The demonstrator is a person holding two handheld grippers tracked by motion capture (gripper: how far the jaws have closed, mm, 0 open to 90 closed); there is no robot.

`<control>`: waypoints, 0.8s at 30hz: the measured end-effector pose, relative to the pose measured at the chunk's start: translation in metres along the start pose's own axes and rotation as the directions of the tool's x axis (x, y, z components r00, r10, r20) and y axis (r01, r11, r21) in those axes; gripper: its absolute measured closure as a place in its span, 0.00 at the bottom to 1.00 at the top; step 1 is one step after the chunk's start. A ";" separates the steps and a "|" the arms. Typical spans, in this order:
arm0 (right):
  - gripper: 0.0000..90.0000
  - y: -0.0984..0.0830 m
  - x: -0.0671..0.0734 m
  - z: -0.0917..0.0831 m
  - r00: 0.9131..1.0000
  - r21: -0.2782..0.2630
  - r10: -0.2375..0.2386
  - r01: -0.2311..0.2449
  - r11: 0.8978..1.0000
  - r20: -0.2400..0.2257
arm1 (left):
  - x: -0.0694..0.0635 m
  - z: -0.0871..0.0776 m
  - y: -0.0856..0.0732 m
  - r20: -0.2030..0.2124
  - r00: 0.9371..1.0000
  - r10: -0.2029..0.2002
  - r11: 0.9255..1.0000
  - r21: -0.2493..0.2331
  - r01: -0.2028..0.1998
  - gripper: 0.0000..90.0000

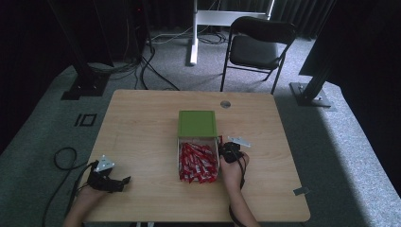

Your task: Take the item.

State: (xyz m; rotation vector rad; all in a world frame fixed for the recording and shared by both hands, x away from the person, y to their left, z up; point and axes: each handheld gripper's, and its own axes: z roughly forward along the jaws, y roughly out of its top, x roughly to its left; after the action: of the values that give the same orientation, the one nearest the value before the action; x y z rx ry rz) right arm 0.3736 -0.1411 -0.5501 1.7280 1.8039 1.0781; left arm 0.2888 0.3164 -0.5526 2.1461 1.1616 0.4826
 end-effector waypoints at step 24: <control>0.43 0.021 -0.015 -0.038 0.988 -0.061 -0.131 0.127 0.990 -0.085 | 0.000 0.000 0.000 0.001 1.000 0.000 1.000 0.001 0.000 0.02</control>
State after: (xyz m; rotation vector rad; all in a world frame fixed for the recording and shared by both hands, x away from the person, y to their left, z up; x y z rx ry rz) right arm 0.3606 -0.1667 -0.5138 1.5311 1.8927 1.1551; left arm 0.2888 0.3164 -0.5526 2.1468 1.1618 0.4813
